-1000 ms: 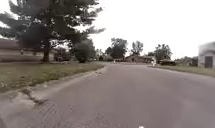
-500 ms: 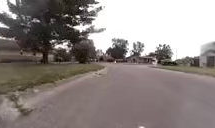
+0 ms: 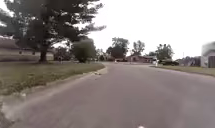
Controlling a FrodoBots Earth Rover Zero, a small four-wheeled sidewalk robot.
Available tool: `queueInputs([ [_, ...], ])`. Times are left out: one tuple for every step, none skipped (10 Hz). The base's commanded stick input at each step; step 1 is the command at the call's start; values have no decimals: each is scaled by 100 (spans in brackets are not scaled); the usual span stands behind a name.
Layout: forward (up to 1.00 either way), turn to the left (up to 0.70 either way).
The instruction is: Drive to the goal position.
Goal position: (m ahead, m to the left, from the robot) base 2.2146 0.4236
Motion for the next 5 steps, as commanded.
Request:
queueInputs([
  [70, 1],
  [70, 1],
  [70, 1],
  [70, 1],
  [70, 1],
])
